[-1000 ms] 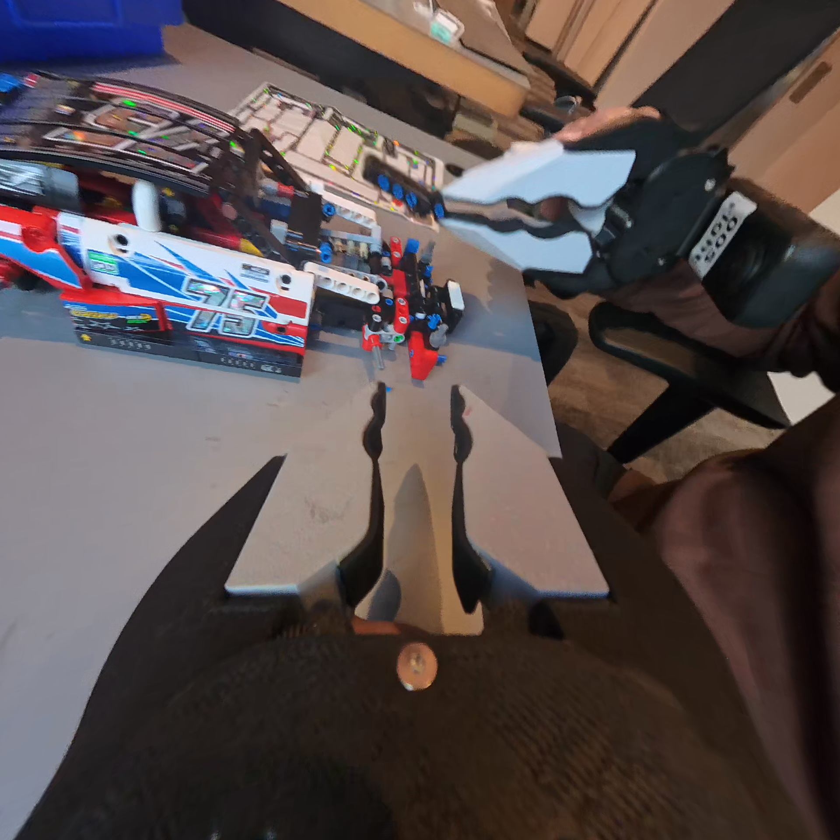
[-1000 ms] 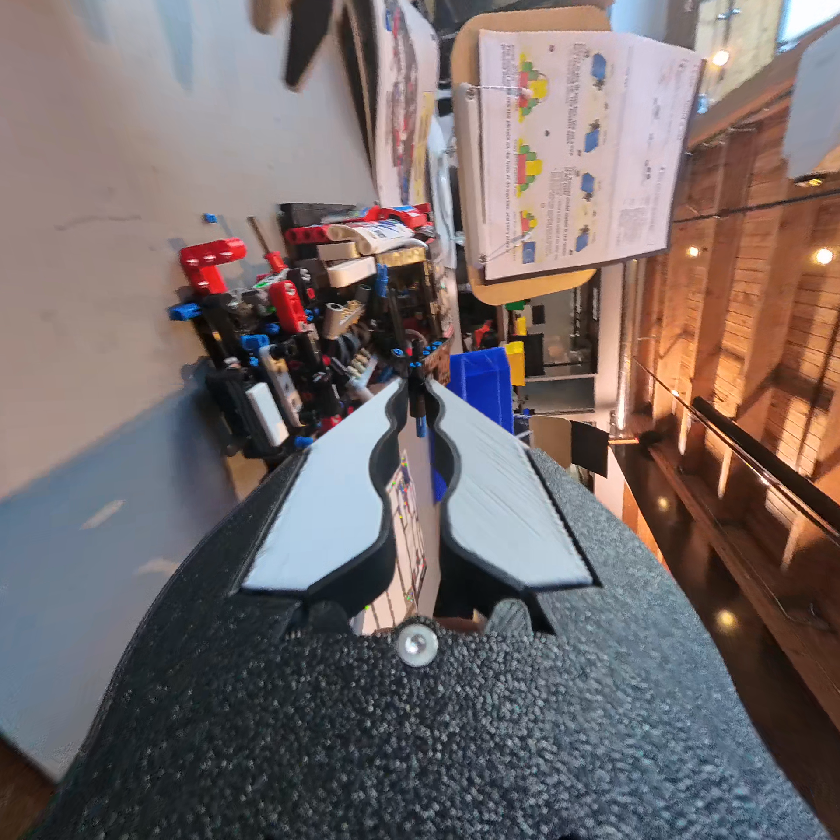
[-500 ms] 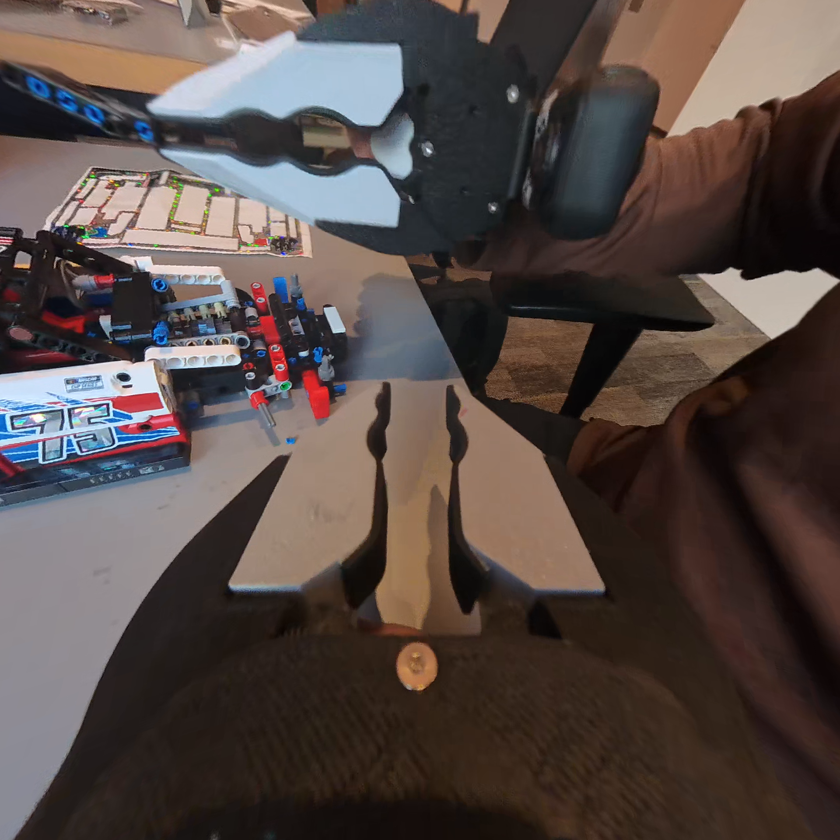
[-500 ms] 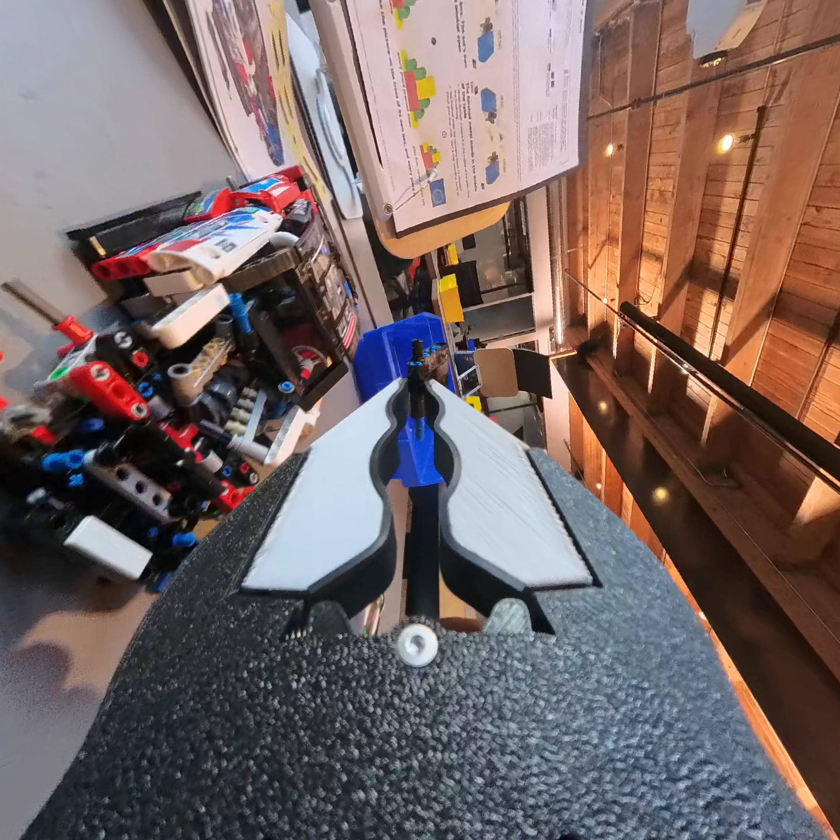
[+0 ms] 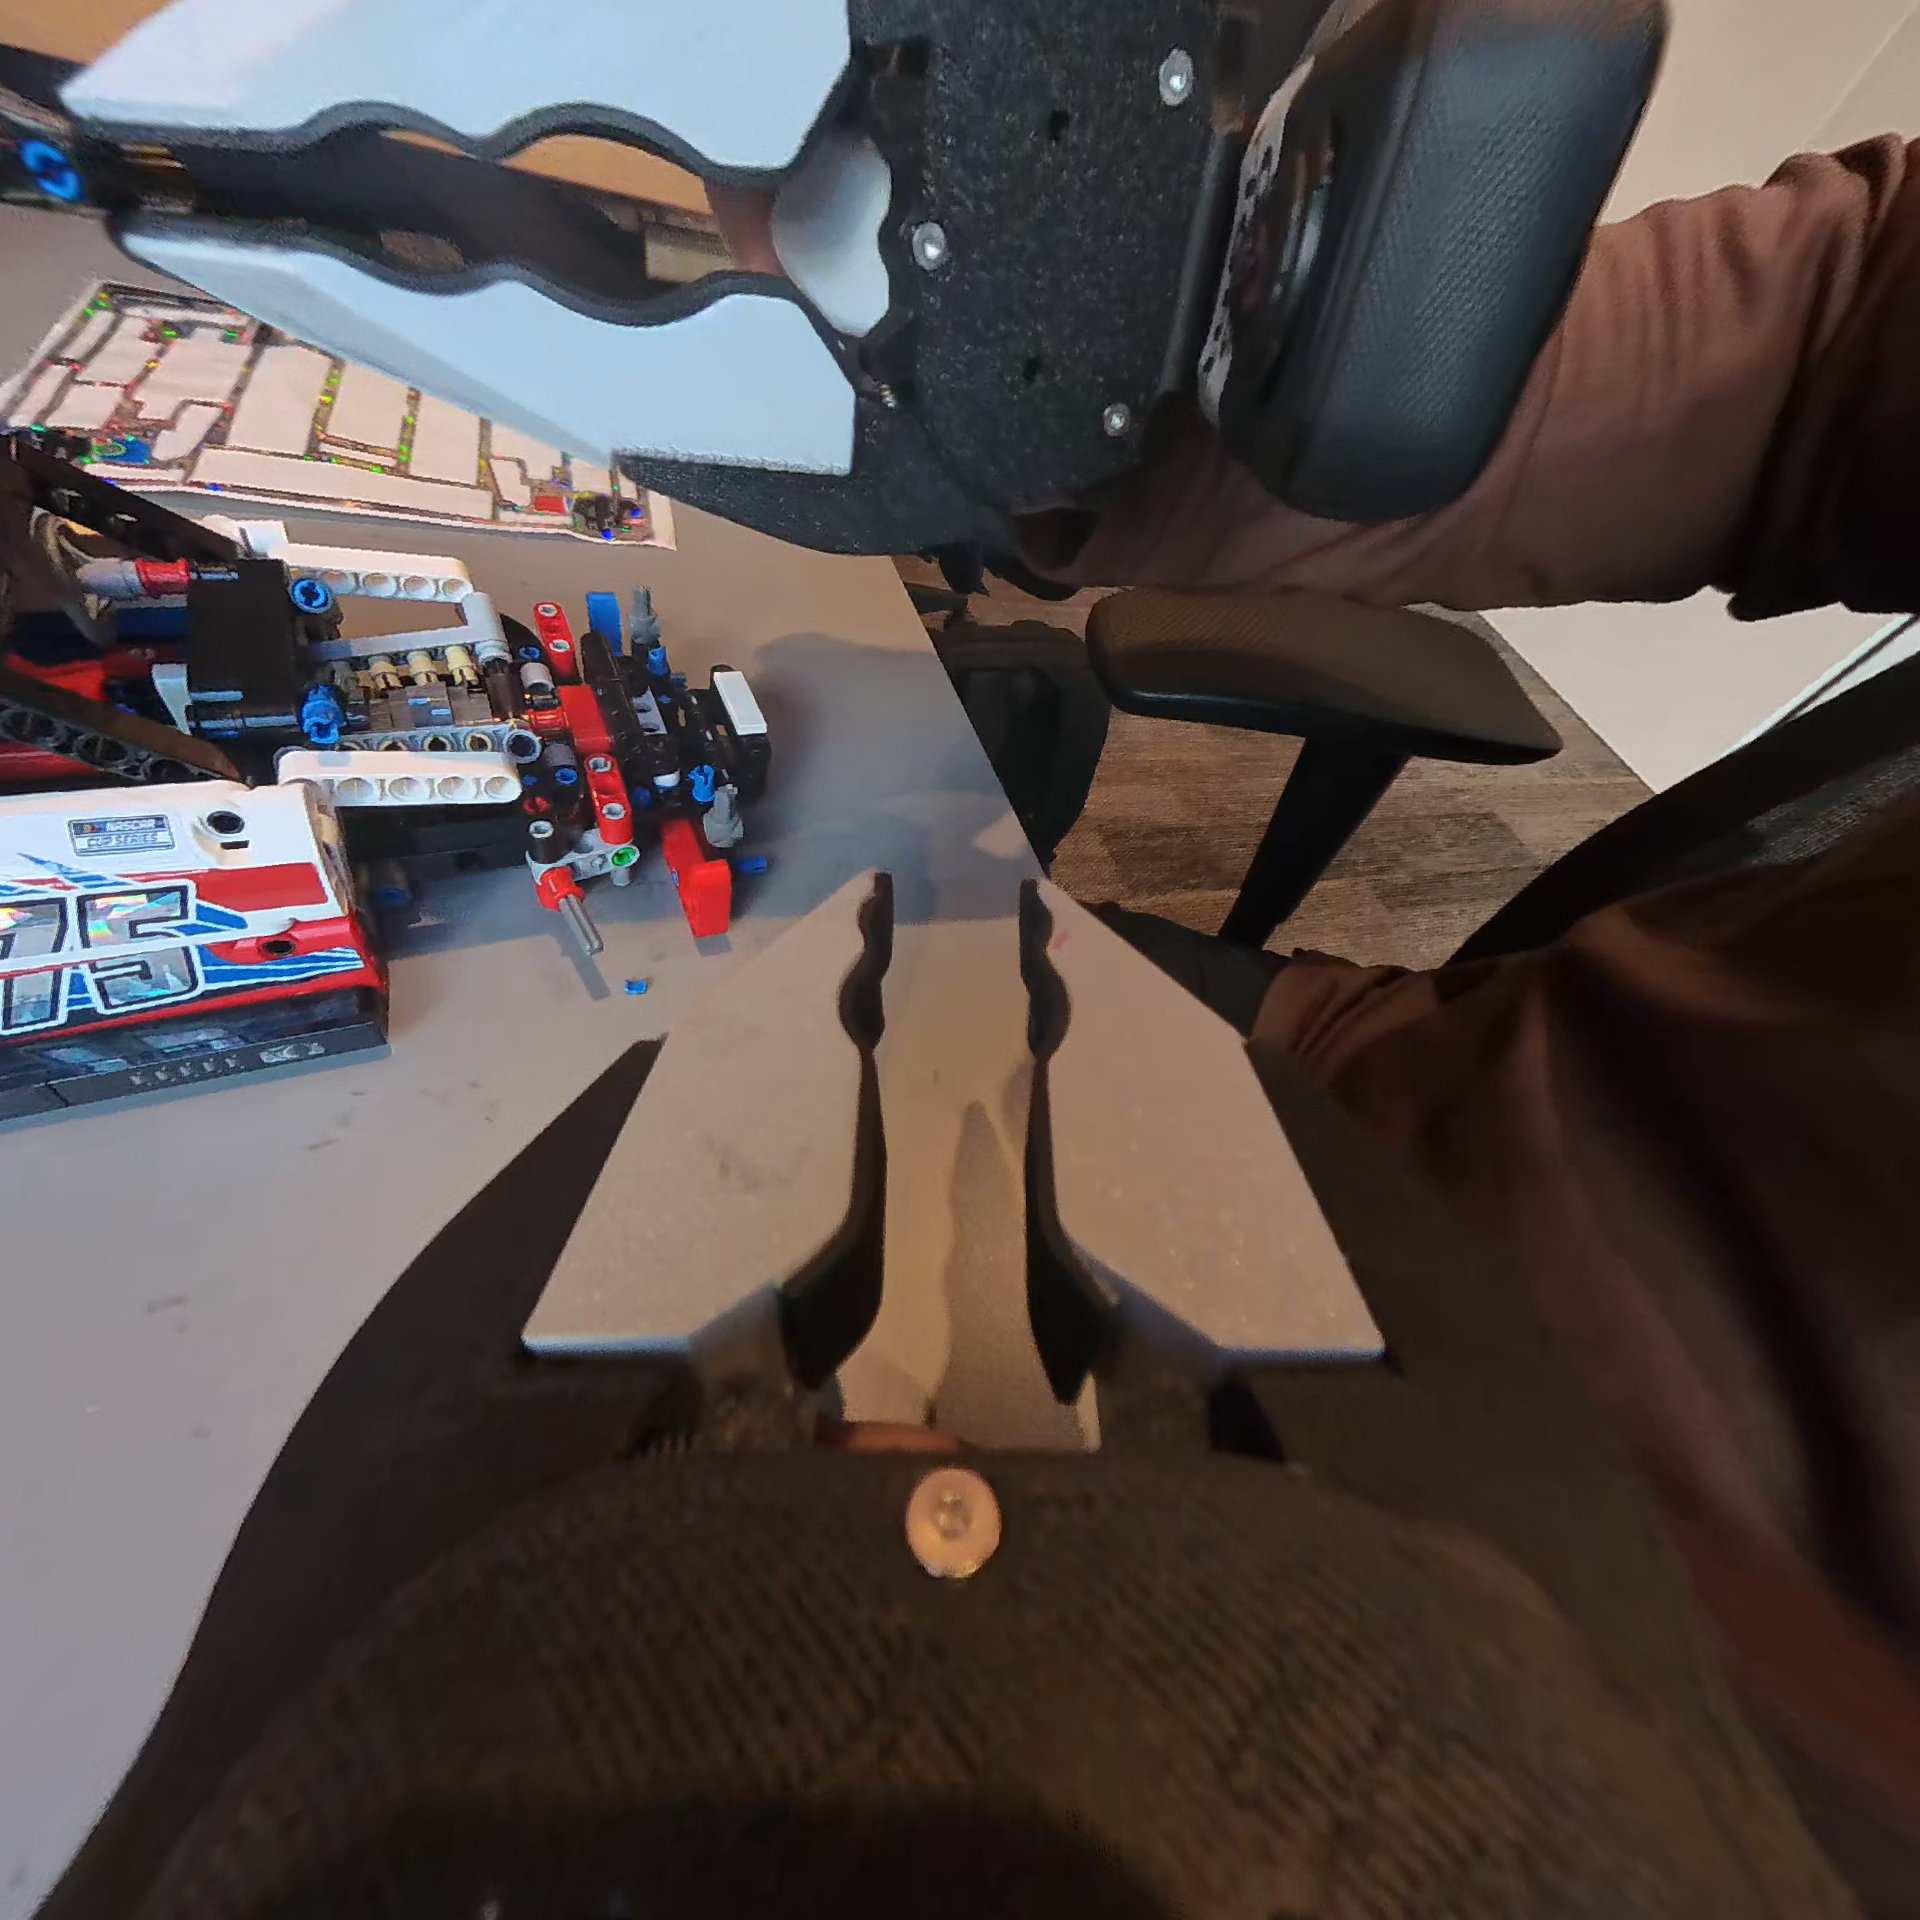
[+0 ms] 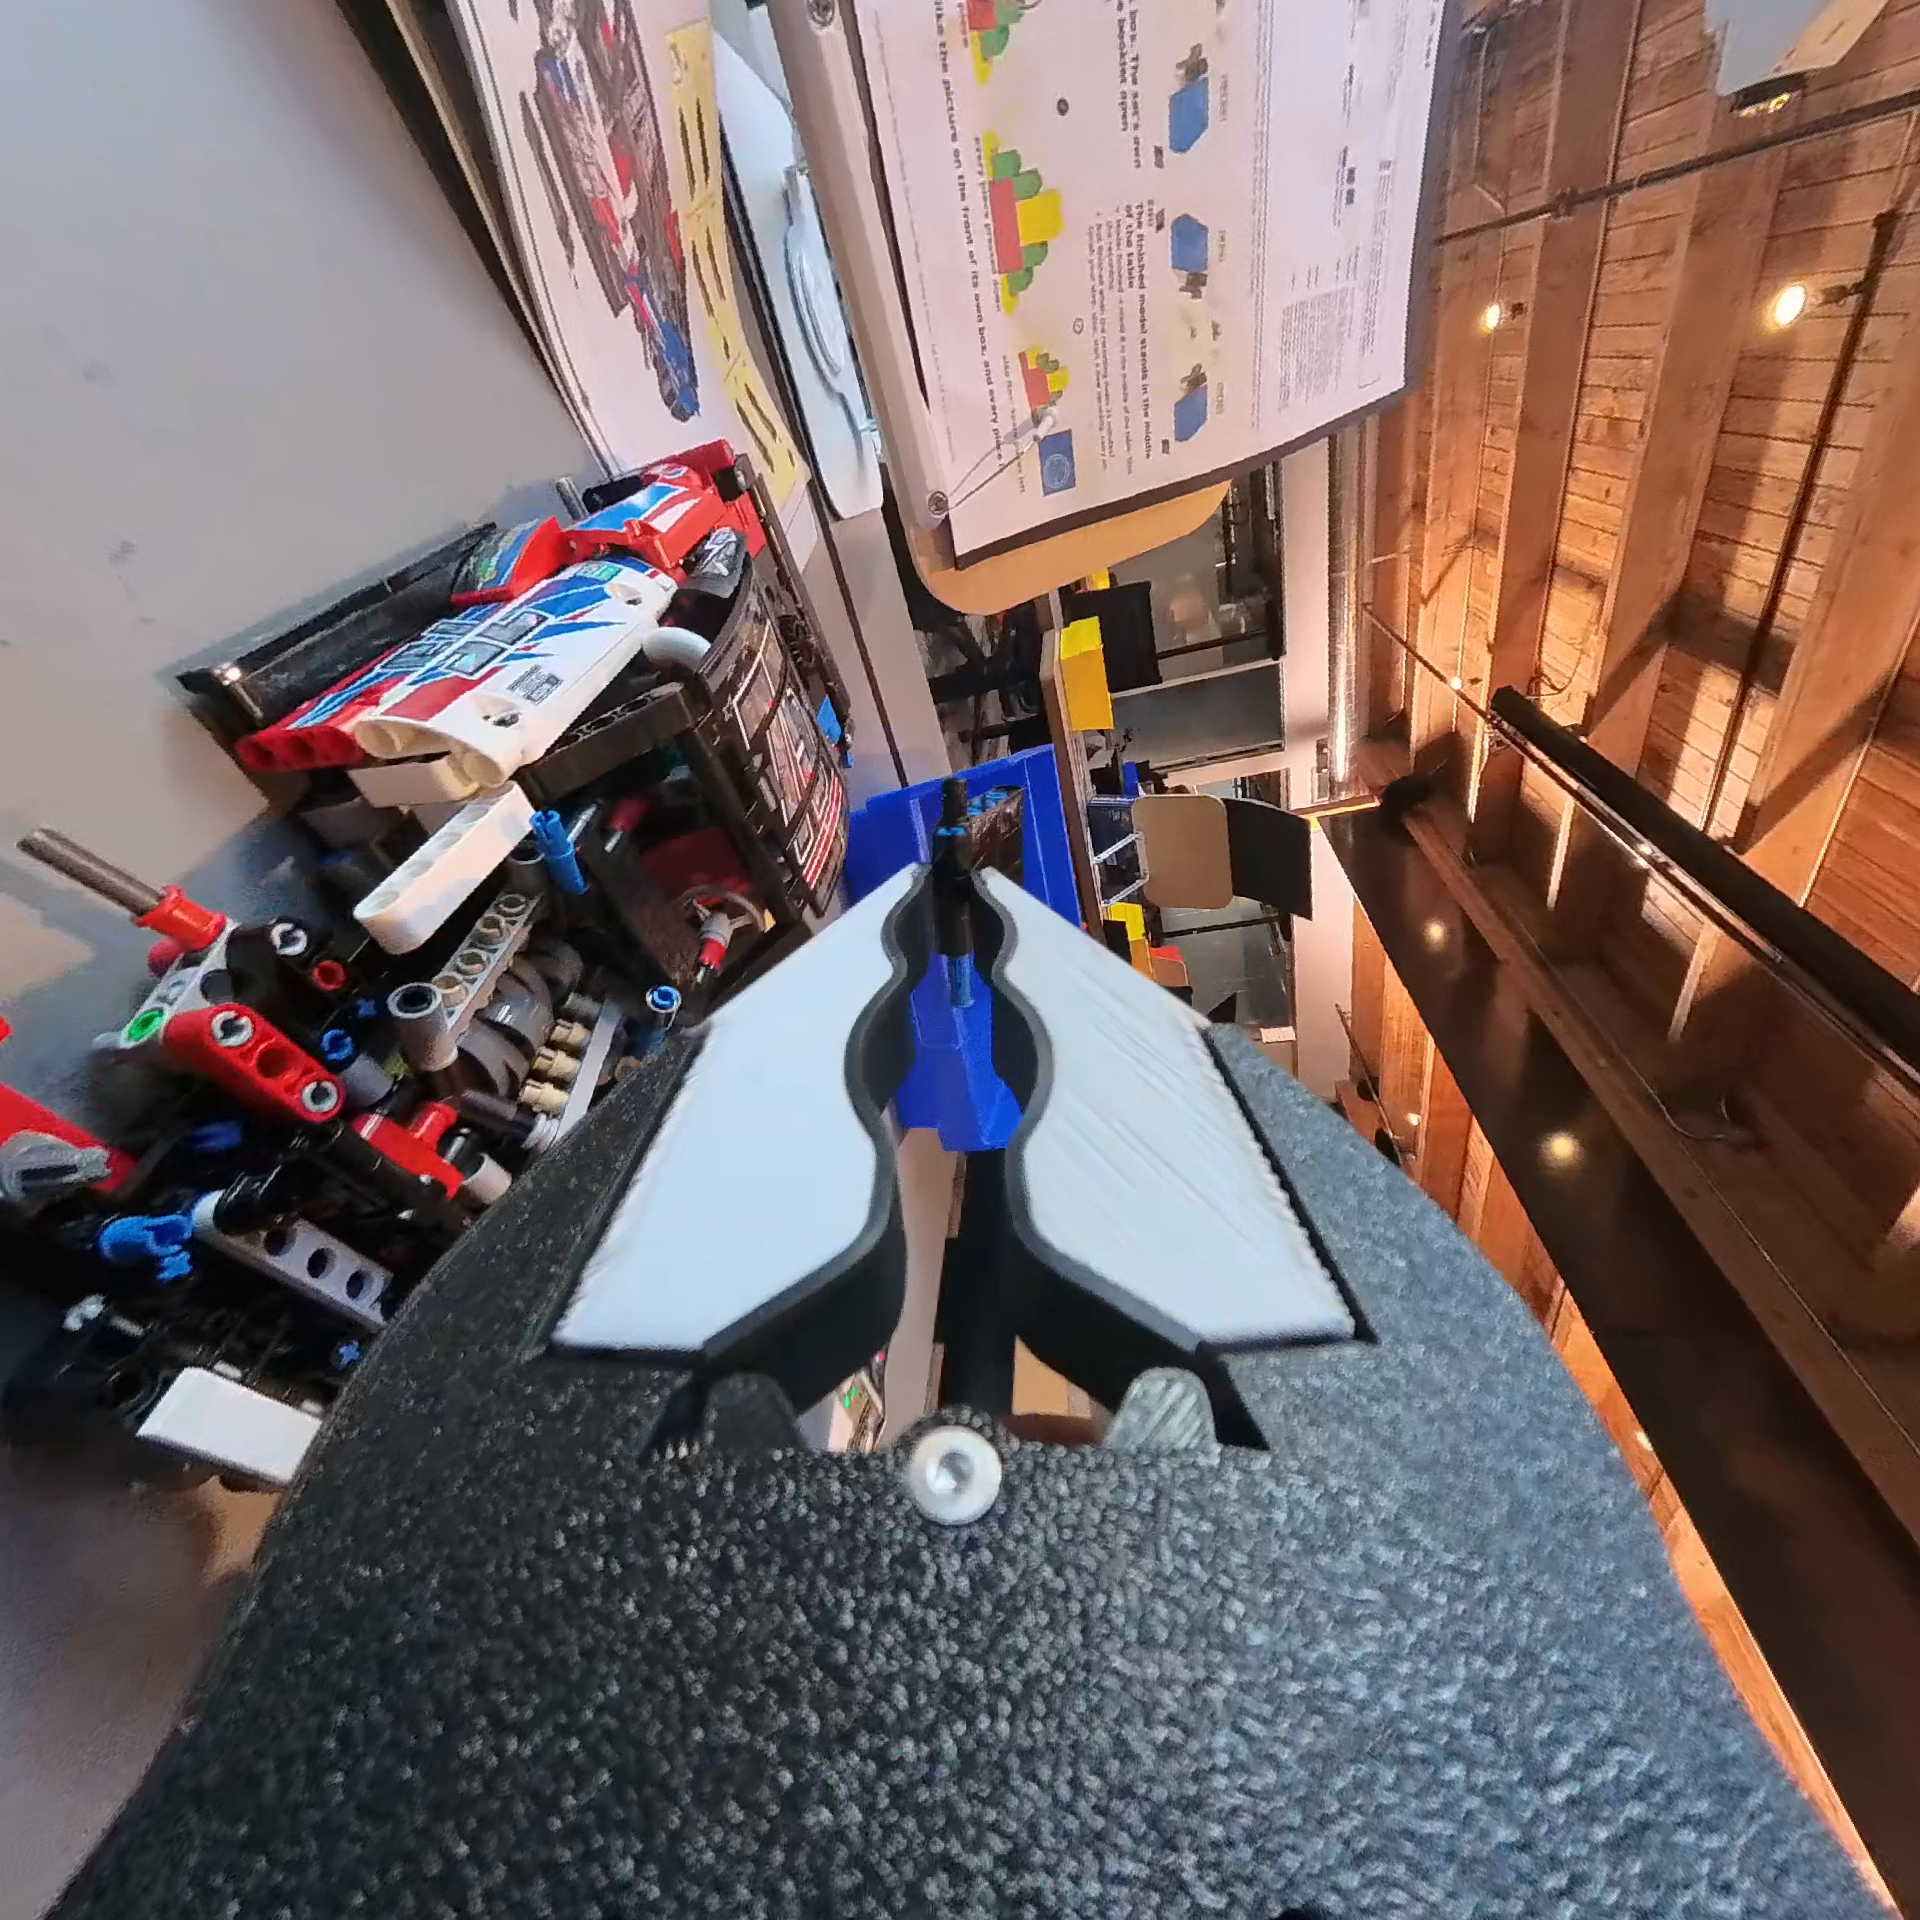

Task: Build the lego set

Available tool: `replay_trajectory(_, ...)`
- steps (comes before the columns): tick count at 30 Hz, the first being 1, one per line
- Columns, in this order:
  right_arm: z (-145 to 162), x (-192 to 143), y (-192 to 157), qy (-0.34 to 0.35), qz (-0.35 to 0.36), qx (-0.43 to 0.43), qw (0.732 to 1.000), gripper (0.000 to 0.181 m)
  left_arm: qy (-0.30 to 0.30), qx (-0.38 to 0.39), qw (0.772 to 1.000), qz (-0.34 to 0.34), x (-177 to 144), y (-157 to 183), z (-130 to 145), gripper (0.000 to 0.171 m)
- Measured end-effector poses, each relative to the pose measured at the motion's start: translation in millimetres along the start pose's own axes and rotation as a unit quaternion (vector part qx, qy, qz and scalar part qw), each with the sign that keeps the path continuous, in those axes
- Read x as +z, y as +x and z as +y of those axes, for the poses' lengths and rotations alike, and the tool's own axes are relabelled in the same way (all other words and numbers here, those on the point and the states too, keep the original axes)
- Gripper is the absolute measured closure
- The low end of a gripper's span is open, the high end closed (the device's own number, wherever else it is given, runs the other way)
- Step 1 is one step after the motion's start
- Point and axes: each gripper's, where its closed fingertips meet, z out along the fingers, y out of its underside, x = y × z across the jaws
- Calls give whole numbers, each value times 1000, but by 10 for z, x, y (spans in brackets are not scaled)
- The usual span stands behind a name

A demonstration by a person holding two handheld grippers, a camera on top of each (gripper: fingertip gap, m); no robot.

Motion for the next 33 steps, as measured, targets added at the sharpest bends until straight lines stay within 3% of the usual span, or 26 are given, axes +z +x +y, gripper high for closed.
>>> replay_trajectory(33, -51, 9, -136, 3, -9, -4, 1000, 174, -6, 4, 1000, 0, 13, 12, 18, 150)
